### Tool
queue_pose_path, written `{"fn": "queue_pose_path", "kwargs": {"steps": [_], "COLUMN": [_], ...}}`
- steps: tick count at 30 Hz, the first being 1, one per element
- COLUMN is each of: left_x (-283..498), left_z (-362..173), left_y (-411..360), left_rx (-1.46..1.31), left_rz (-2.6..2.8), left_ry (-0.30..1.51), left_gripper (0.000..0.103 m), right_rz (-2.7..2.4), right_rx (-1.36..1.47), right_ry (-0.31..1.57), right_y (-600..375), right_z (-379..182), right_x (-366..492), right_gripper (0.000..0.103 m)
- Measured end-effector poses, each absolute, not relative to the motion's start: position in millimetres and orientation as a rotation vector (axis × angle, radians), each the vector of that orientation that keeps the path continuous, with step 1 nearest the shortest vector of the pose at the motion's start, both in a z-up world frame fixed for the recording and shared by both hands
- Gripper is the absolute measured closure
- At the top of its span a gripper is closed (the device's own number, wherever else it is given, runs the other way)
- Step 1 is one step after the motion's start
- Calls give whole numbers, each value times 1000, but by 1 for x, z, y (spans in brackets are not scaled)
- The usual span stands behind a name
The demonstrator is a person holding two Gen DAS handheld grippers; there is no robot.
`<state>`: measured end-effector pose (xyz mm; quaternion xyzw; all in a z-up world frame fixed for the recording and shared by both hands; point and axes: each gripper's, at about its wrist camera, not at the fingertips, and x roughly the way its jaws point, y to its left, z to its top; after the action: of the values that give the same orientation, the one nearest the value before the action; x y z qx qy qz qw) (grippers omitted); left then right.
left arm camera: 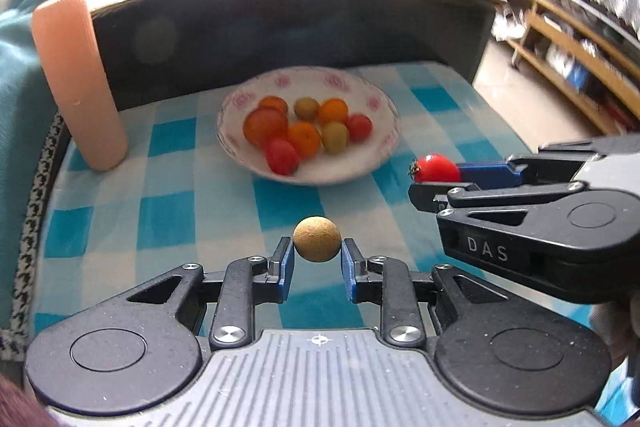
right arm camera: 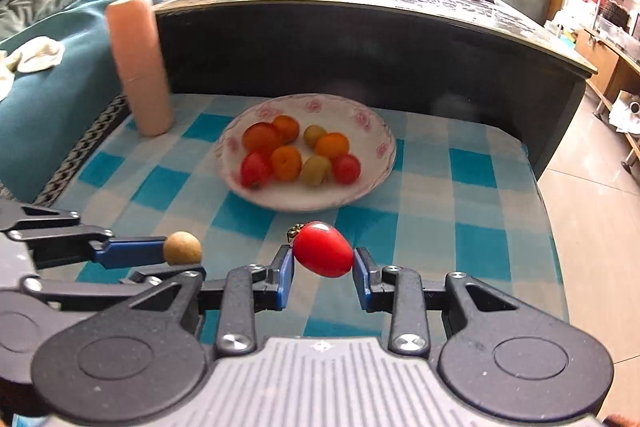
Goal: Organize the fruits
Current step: 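Carry the yellow-brown fruit and red tomato over the white bowl, then lower both fruits into the bowl and open both tools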
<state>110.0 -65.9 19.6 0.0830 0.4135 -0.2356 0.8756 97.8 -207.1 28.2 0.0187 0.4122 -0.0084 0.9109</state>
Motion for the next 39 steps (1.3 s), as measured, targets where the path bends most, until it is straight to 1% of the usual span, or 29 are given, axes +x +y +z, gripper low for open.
{"fn": "queue_pose_path", "kwargs": {"steps": [8,15,39], "left_x": [143,162,187], "left_z": [10,13,2], "left_y": [-60,-68,-81], "left_rx": [130,119,165], "left_rz": [-473,-475,-444], "left_ry": [873,854,828], "left_gripper": [70,70,72], "right_rz": [-25,-41,-31], "right_rx": [78,79,100], "right_ry": [821,842,831], "right_y": [-213,-221,-219], "right_z": [30,18,3], "right_x": [133,150,176], "right_gripper": [56,56,56]}}
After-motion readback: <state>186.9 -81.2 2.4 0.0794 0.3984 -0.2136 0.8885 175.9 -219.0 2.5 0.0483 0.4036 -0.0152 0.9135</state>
